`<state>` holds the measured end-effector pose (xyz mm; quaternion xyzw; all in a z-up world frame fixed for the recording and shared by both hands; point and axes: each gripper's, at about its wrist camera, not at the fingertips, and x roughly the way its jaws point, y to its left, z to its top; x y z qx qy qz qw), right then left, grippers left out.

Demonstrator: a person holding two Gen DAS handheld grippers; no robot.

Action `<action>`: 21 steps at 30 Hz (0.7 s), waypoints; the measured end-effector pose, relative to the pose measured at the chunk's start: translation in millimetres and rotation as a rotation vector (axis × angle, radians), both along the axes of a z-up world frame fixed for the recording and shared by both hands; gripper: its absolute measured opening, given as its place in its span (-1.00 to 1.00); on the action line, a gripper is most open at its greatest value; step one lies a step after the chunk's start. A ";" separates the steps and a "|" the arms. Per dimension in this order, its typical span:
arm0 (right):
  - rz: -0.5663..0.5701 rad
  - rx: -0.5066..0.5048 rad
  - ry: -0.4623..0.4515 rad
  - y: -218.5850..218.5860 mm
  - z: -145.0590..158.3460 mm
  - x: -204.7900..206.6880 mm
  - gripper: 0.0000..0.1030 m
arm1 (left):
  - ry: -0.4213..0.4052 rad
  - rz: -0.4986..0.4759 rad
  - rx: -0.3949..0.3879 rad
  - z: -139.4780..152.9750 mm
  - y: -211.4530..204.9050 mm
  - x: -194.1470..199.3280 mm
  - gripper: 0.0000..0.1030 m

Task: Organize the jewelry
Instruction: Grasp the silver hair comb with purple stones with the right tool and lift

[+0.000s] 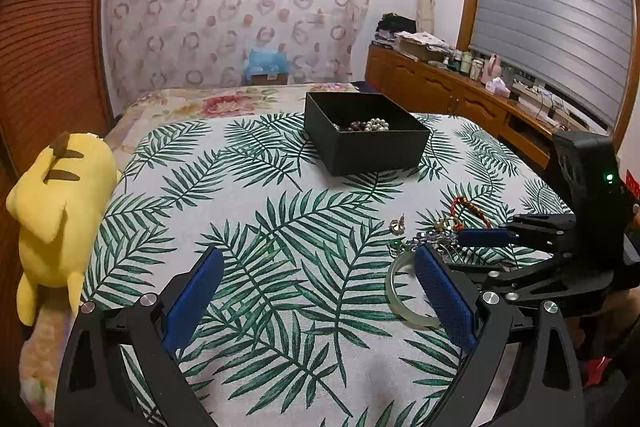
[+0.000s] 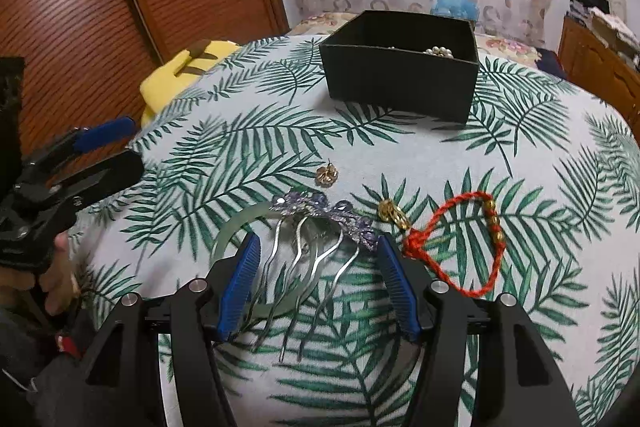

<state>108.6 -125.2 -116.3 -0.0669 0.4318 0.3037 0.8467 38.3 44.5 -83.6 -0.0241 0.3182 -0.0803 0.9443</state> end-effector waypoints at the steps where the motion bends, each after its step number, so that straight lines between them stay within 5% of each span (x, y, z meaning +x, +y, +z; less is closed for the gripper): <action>1: -0.001 -0.005 0.001 1.3 -0.9 1.4 0.23 | 0.001 -0.001 -0.001 -0.1 0.1 0.0 0.79; 11: 0.021 -0.129 -0.079 17.6 -4.2 -2.8 0.27 | 0.004 0.002 -0.008 -0.8 1.7 -2.0 0.79; 16: 0.014 -0.124 -0.071 3.8 -1.5 -5.2 -0.13 | 0.005 0.000 -0.008 -1.3 2.3 -1.7 0.79; 21: 0.020 -0.124 -0.073 -5.6 0.4 -7.9 -0.18 | 0.006 -0.005 -0.007 -0.9 -3.8 -1.1 0.79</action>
